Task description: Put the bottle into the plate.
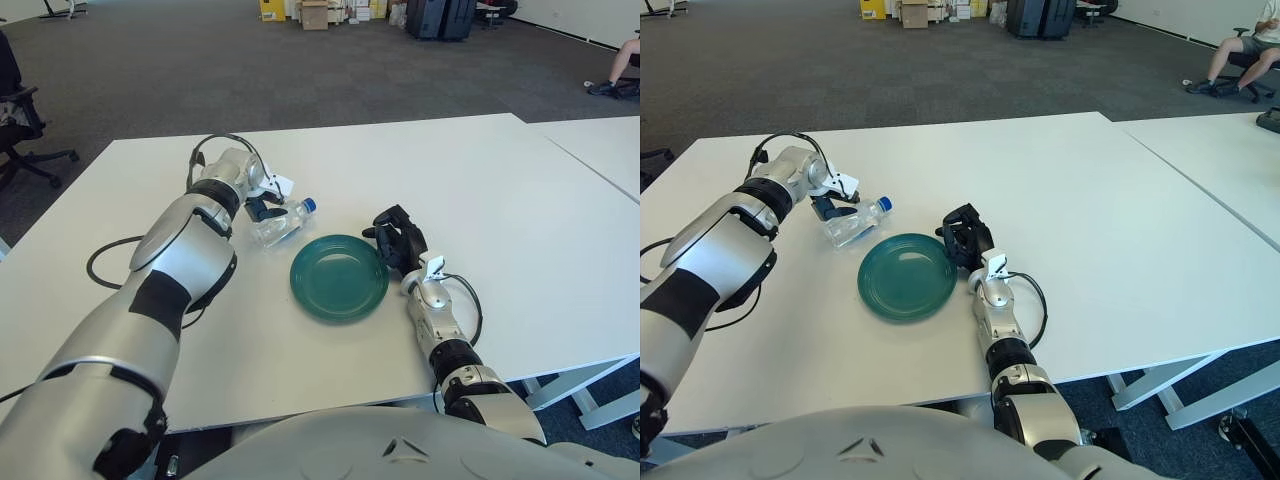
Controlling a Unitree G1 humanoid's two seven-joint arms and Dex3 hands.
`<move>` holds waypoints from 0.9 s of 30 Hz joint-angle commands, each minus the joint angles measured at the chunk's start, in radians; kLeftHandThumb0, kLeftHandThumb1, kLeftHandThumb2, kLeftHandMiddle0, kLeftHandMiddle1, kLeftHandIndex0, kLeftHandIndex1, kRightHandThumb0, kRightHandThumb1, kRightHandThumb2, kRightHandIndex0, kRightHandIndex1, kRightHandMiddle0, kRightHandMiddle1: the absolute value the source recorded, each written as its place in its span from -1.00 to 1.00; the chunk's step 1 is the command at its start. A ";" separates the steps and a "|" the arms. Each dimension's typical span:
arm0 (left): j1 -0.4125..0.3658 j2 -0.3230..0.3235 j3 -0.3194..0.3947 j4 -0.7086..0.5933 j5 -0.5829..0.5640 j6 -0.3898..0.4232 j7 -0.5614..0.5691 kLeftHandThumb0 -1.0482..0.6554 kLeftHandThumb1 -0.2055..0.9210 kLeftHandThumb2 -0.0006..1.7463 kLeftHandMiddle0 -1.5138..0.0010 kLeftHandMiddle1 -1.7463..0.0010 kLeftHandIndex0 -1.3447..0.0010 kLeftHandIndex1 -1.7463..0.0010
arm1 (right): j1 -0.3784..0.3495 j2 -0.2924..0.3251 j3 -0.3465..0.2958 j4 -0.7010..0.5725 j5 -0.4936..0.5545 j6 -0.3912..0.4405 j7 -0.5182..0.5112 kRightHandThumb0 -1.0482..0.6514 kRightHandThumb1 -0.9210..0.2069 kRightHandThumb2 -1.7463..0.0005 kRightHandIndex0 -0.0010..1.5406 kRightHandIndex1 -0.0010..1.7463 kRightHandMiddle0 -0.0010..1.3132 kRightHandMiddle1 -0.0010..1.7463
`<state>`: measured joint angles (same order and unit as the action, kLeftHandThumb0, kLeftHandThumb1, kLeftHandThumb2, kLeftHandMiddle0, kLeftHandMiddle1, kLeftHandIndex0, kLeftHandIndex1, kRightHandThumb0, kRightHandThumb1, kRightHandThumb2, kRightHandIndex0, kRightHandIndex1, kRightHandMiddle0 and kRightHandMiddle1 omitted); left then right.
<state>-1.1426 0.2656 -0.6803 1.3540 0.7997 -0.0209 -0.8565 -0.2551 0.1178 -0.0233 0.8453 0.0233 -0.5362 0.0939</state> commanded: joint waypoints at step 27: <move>-0.166 0.040 0.250 0.020 -0.237 0.142 -0.056 -0.76 0.91 -0.68 1.00 1.00 1.00 1.00 | 0.033 0.007 -0.005 0.077 -0.005 0.044 -0.028 -0.20 -0.69 0.13 -0.47 0.43 -0.55 1.00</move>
<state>-1.2552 0.2845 -0.4595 1.3725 0.5871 0.0887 -0.9091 -0.2673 0.1197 -0.0248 0.8630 0.0214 -0.5425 0.0799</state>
